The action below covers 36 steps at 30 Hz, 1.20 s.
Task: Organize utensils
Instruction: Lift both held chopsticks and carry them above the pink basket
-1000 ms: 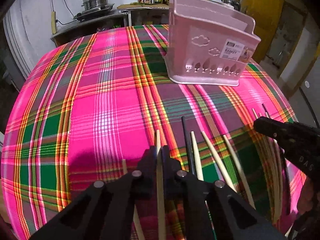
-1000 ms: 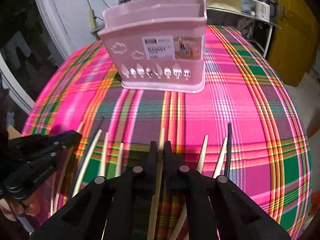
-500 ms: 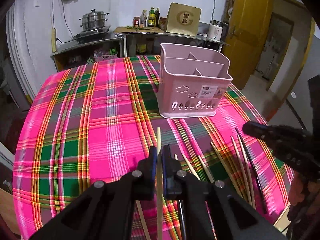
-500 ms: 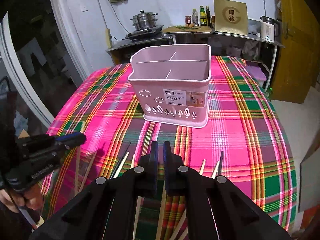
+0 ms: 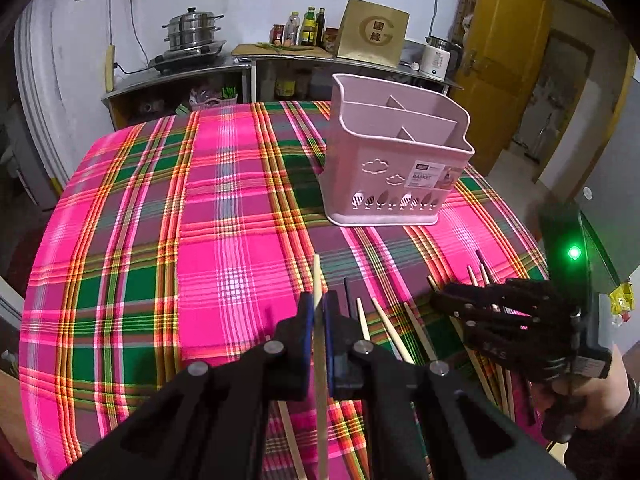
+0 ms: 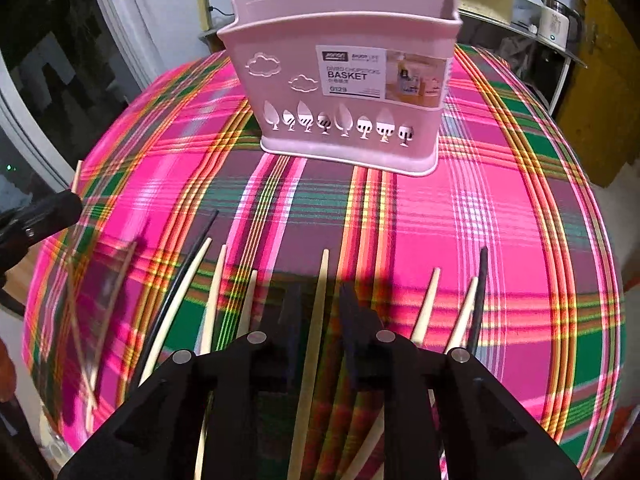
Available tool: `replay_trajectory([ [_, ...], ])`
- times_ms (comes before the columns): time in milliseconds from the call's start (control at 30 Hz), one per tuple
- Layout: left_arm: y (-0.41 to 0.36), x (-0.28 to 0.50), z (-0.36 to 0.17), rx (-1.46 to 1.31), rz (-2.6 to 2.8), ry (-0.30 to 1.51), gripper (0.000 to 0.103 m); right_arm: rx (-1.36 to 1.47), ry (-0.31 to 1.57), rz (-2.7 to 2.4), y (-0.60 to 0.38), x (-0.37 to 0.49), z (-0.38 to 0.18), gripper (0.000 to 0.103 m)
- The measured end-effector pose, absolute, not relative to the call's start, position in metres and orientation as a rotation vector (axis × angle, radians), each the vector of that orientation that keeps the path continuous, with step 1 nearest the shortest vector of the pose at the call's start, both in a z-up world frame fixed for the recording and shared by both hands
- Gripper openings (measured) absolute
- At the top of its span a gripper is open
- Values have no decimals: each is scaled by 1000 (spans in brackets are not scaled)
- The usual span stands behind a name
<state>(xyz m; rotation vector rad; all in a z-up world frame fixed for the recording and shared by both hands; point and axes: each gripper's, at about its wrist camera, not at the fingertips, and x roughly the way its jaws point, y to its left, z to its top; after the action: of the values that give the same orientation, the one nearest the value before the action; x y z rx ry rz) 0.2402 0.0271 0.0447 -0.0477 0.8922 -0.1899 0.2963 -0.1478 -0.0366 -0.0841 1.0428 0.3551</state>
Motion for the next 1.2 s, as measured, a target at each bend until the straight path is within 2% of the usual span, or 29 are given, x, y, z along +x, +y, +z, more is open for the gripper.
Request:
replay_trajectory([
  [67,28,242,43,-51,-191,896,6,-109,1043,347,-144,300,-37,20],
  [233,27,243,43,-51,-193,898,6,-162,1047,330,-136,305,-39,6],
  [433,27,241,52,-48,-196,882,6,-130,1009,347,-142,299,-20,5],
  [833,29,226,108,-56,-204,776,6,-49,753,395,-165,261,83,5],
  [1200,15,224,139,-47,-234,717,6,-25,649,389,-180,247,109,4],
])
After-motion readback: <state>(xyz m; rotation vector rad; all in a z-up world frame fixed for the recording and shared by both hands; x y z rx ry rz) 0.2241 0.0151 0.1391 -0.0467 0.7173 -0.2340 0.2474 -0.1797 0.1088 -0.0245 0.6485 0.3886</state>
